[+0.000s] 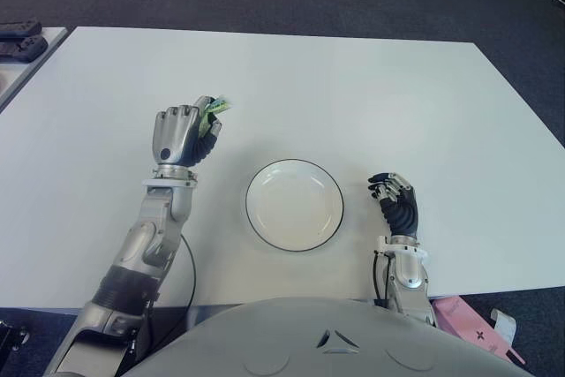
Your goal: Put the toothpaste on the table into the plate.
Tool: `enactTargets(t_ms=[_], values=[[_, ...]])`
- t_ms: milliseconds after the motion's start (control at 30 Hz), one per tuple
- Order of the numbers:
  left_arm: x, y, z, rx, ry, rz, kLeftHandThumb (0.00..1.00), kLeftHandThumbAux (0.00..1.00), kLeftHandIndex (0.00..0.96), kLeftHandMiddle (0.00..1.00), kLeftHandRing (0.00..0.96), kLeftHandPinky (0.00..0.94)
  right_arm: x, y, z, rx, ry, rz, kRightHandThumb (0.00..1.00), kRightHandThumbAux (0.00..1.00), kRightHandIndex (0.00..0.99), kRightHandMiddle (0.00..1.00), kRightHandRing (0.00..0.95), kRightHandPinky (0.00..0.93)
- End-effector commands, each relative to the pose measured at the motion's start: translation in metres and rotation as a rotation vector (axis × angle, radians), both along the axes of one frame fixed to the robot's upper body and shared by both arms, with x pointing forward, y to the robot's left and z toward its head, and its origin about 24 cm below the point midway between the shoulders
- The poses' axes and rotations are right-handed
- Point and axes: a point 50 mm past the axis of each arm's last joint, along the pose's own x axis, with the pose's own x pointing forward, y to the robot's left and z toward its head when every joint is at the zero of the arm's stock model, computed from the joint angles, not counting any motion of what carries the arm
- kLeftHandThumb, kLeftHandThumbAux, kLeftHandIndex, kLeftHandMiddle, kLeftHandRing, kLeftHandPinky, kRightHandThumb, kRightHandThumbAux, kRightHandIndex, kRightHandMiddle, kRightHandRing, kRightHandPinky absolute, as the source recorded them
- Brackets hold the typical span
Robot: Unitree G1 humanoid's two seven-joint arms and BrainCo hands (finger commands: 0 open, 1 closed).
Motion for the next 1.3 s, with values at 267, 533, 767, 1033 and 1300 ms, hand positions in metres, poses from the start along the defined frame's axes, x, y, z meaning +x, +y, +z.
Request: enactTargets(t_ms=[267, 533, 767, 1033, 1300], values=[[-0.001, -0.044, 0.013, -0.062, -0.004, -0.175, 0.706, 0.717, 0.439, 0.88, 0.869, 0.856, 0.003, 0.003, -0.001, 0.001, 0.004, 0.01, 0.713, 0.73, 0.428, 0.483, 0.489, 0.499], [-0.012, -0.065, -0.002, -0.019, 0.109, -0.389, 0.708, 0.715, 0.44, 0.874, 0.866, 0.852, 0.003, 0.004, -0.001, 0.002, 0.003, 0.014, 0.713, 0.73, 0.427, 0.477, 0.49, 0.497], [-0.024, -0.079, -0.019, 0.013, 0.186, -0.541, 0.711, 0.712, 0.44, 0.877, 0.864, 0.867, 0.002, 0.005, -0.002, 0.005, 0.004, 0.009, 0.713, 0.73, 0.428, 0.477, 0.487, 0.493], [-0.03, -0.086, -0.03, 0.161, 0.178, -0.687, 0.713, 0.709, 0.44, 0.88, 0.881, 0.887, 0.002, 0.005, -0.001, 0.004, 0.013, 0.003, 0.714, 0.73, 0.429, 0.478, 0.481, 0.482], [-0.036, -0.088, -0.034, 0.212, 0.257, -0.797, 0.711, 0.711, 0.44, 0.872, 0.88, 0.88, 0.001, 0.005, -0.001, 0.009, 0.013, -0.001, 0.714, 0.73, 0.429, 0.479, 0.483, 0.487]])
